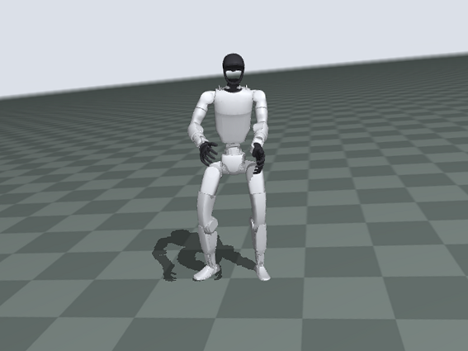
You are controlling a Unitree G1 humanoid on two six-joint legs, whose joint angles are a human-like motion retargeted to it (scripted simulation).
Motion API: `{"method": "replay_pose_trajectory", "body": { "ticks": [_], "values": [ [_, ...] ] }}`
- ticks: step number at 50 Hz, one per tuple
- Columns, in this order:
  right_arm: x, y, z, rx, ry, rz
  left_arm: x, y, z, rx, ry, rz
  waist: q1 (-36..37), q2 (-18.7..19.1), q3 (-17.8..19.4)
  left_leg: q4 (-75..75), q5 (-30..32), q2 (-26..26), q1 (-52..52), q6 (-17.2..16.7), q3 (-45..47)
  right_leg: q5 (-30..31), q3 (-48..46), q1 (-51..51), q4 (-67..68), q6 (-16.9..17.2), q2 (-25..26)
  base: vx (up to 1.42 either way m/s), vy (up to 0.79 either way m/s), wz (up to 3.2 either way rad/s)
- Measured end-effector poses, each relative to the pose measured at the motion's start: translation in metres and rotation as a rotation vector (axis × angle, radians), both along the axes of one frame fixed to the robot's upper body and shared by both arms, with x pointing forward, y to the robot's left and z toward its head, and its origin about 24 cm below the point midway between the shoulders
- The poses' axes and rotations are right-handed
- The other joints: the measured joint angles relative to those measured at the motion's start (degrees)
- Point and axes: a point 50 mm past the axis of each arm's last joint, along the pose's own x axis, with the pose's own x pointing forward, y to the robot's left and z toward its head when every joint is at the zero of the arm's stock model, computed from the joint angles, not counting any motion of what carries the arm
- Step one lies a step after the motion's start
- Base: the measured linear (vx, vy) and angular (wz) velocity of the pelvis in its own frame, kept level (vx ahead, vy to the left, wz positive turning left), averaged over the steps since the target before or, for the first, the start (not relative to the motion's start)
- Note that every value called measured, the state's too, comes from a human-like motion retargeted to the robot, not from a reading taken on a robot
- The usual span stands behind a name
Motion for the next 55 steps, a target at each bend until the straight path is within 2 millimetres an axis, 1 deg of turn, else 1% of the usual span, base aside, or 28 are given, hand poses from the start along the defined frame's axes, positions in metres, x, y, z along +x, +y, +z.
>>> {"method": "replay_pose_trajectory", "body": {
  "ticks": [2, 4, 5, 7, 8, 10, 12, 14, 16, 17, 20, 22, 25, 28, 30, 33, 36, 40, 43, 45, 47, 48, 50, 52, 53, 55],
  "values": [
    [-0.021, -0.023, -0.053, 0.064, 0.170, -0.133, 0.003, -0.010, 0.022, 0.073, -0.102, -0.103, -0.28, 0.45, -0.33, 0.21, -0.13, -0.13, -0.30, 0.32, 1.43, -0.06, 2.12, 0.45, 0.18, -0.10, 0.72, 0.00, 0.00, -0.67],
    [-0.052, -0.047, -0.103, 0.105, 0.328, -0.301, 0.004, -0.020, 0.047, 0.136, -0.214, -0.207, -0.83, 0.62, -0.65, 0.28, -0.22, -0.44, -0.53, 0.54, 3.16, -0.02, 4.32, 0.92, -1.18, 0.16, 1.47, 0.00, 0.00, -0.77],
    [-0.071, -0.059, -0.126, 0.121, 0.407, -0.394, 0.004, -0.026, 0.061, 0.163, -0.272, -0.258, -1.25, 0.67, -0.81, 0.25, -0.21, -0.63, -0.64, 0.60, 4.12, 0.05, 5.37, 1.10, -2.24, 0.39, 1.84, 0.03, 0.00, -0.87],
    [-0.117, -0.083, -0.170, 0.171, 0.591, -0.565, 0.001, -0.036, 0.086, 0.196, -0.378, -0.348, -2.53, 0.80, -1.46, 0.14, -0.61, -0.78, -0.19, 0.97, 6.25, -0.41, 7.17, 0.01, -1.04, 2.07, 1.57, 0.03, -0.01, -0.94],
    [-0.139, -0.096, -0.186, 0.213, 0.671, -0.649, -0.001, -0.041, 0.099, 0.233, -0.435, -0.396, -3.53, 0.94, -1.82, 0.10, -0.46, -1.08, -0.42, 1.13, 7.40, 0.06, 8.12, 0.91, -4.93, 1.65, 2.25, 0.00, -0.01, -1.00],
    [-0.188, -0.122, -0.211, 0.313, 0.819, -0.814, -0.006, -0.051, 0.123, 0.293, -0.540, -0.476, -5.73, 1.41, -2.40, 0.06, -0.58, -1.19, -0.11, 1.44, 9.76, 0.70, 9.89, 1.16, -8.21, 2.40, 2.82, 0.01, -0.01, -1.07],
    [-0.234, -0.150, -0.223, 0.381, 0.920, -0.976, -0.014, -0.060, 0.146, 0.366, -0.644, -0.532, -8.30, 1.90, -2.87, 0.08, -0.81, -1.10, 0.47, 1.73, 12.27, 1.35, 11.88, 0.60, -9.72, 3.69, 3.10, 0.04, -0.02, -1.14],
    [-0.275, -0.178, -0.224, 0.414, 0.978, -1.124, -0.022, -0.068, 0.166, 0.452, -0.745, -0.573, -11.14, 2.33, -3.18, 0.27, -1.06, -0.86, 1.14, 2.06, 14.80, 2.13, 14.05, -0.07, -10.76, 4.96, 3.44, 0.05, -0.04, -1.17],
    [-0.307, -0.202, -0.218, 0.450, 0.991, -1.243, -0.030, -0.074, 0.183, 0.555, -0.837, -0.606, -14.24, 2.61, -3.35, 0.65, -1.31, -0.51, 1.89, 2.44, 17.30, 2.98, 16.33, -0.62, -11.62, 6.10, 3.88, 0.06, -0.05, -1.17],
    [-0.319, -0.211, -0.214, 0.477, 0.979, -1.292, -0.034, -0.078, 0.192, 0.602, -0.878, -0.621, -15.71, 2.67, -3.39, 0.06, -1.04, -0.65, 2.44, 2.49, 18.60, 3.49, 17.60, -0.99, -12.11, 6.68, 4.11, 0.04, -0.06, -1.25],
    [-0.340, -0.231, -0.202, 0.599, 0.899, -1.379, -0.044, -0.085, 0.213, 0.748, -0.974, -0.657, -20.03, 2.46, -3.44, -3.19, 0.58, -1.73, 4.54, 2.38, 22.46, 5.04, 21.60, -1.93, -13.84, 8.11, 4.84, 0.05, -0.07, -1.20],
    [-0.352, -0.237, -0.197, 0.692, 0.849, -1.398, -0.049, -0.085, 0.222, 0.891, -1.031, -0.658, -23.39, 2.19, -3.73, -2.87, 0.62, -1.44, 5.40, 2.60, 24.68, 5.76, 23.87, -1.77, -15.13, 8.59, 5.48, 0.08, -0.09, -1.04],
    [-0.373, -0.243, -0.192, 0.795, 0.799, -1.432, -0.054, -0.080, 0.233, 1.128, -1.116, -0.607, -28.13, 1.75, -4.52, -2.41, 0.74, -0.99, 6.57, 3.03, 27.93, 6.70, 27.06, -1.47, -17.22, 9.21, 6.43, 0.09, -0.11, -1.00],
    [-0.403, -0.248, -0.186, 0.851, 0.762, -1.532, -0.058, -0.072, 0.242, 1.333, -1.187, -0.534, -32.08, 1.44, -5.45, -2.47, 1.03, -0.68, 7.71, 3.46, 31.15, 7.57, 29.79, -1.24, -19.31, 10.04, 7.40, 0.09, -0.12, -0.96],
    [-0.427, -0.250, -0.181, 0.874, 0.731, -1.631, -0.061, -0.068, 0.247, 1.427, -1.224, -0.498, -34.20, 1.37, -5.92, -2.79, 1.30, -0.53, 8.43, 3.73, 33.17, 8.20, 31.27, -1.10, -20.71, 10.75, 8.06, 0.08, -0.13, -0.89],
    [-0.464, -0.253, -0.168, 0.899, 0.663, -1.805, -0.066, -0.065, 0.255, 1.509, -1.274, -0.469, -36.68, 1.51, -6.26, -3.61, 1.82, -0.40, 9.34, 3.99, 35.67, 9.19, 32.76, -0.87, -22.66, 12.13, 8.98, 0.08, -0.12, -0.72],
    [-0.500, -0.255, -0.152, 0.905, 0.578, -1.974, -0.073, -0.066, 0.263, 1.552, -1.326, -0.455, -38.55, 2.01, -6.12, -4.56, 2.40, -0.24, 9.91, 4.01, 37.20, 10.03, 33.29, -0.58, -24.23, 13.38, 9.79, 0.07, -0.12, -0.43],
    [-0.538, -0.255, -0.129, 0.872, 0.466, -2.183, -0.084, -0.071, 0.274, 1.555, -1.405, -0.439, -40.09, 3.45, -5.18, -5.56, 3.23, 0.44, 10.09, 3.59, 37.50, 10.40, 32.68, -0.21, -25.25, 13.60, 10.97, 0.06, -0.12, -0.02],
    [-0.553, -0.253, -0.117, 0.797, 0.427, -2.324, -0.090, -0.078, 0.280, 1.504, -1.466, -0.422, -40.21, 5.21, -4.09, -5.79, 3.31, 0.33, 9.69, 3.46, 36.47, 10.03, 31.46, -0.03, -25.25, 13.60, 10.65, 0.04, -0.02, 0.33],
    [-0.554, -0.253, -0.114, 0.733, 0.429, -2.393, -0.093, -0.084, 0.282, 1.453, -1.498, -0.415, -39.75, 6.71, -3.36, -5.61, 3.21, 0.20, 9.25, 3.41, 35.44, 9.69, 30.45, 0.19, -25.24, 13.43, 10.14, 0.03, 0.01, 0.50],
    [-0.543, -0.256, -0.117, 0.683, 0.446, -2.407, -0.093, -0.091, 0.281, 1.398, -1.514, -0.420, -38.73, 8.45, -2.77, -5.04, 3.15, 0.36, 8.71, 3.27, 34.21, 9.11, 29.35, 0.38, -24.88, 12.78, 9.82, 0.03, -0.01, 0.56],
    [-0.534, -0.258, -0.121, 0.668, 0.454, -2.392, -0.093, -0.096, 0.279, 1.375, -1.516, -0.426, -38.05, 9.36, -2.58, -4.63, 3.10, 0.46, 8.42, 3.21, 33.57, 8.75, 28.80, 0.47, -24.61, 12.42, 9.62, 0.02, -0.02, 0.59],
    [-0.507, -0.264, -0.131, 0.667, 0.463, -2.317, -0.091, -0.104, 0.274, 1.343, -1.506, -0.449, -36.39, 11.17, -2.48, -3.61, 2.98, 0.73, 7.80, 3.12, 32.23, 7.97, 27.70, 0.68, -23.99, 11.62, 9.21, 0.02, -0.01, 0.60],
    [-0.466, -0.269, -0.146, 0.714, 0.457, -2.195, -0.086, -0.113, 0.267, 1.338, -1.475, -0.484, -34.39, 12.77, -2.93, -2.35, 2.83, 1.10, 7.21, 3.05, 30.88, 7.11, 26.64, 0.99, -23.27, 10.71, 8.82, 0.02, -0.02, 0.60],
    [-0.440, -0.271, -0.153, 0.751, 0.449, -2.125, -0.083, -0.117, 0.263, 1.342, -1.452, -0.502, -33.33, 13.48, -3.31, -1.70, 2.76, 1.32, 6.95, 3.00, 30.20, 6.67, 26.12, 1.19, -22.88, 10.21, 8.66, 0.02, -0.03, 0.59],
    [-0.379, -0.268, -0.169, 0.845, 0.435, -1.964, -0.077, -0.122, 0.254, 1.356, -1.399, -0.537, -31.22, 14.71, -4.35, -0.40, 2.62, 1.84, 6.54, 2.87, 28.83, 5.75, 25.10, 1.67, -22.05, 9.13, 8.44, 0.02, -0.03, 0.59]
  ]
}}
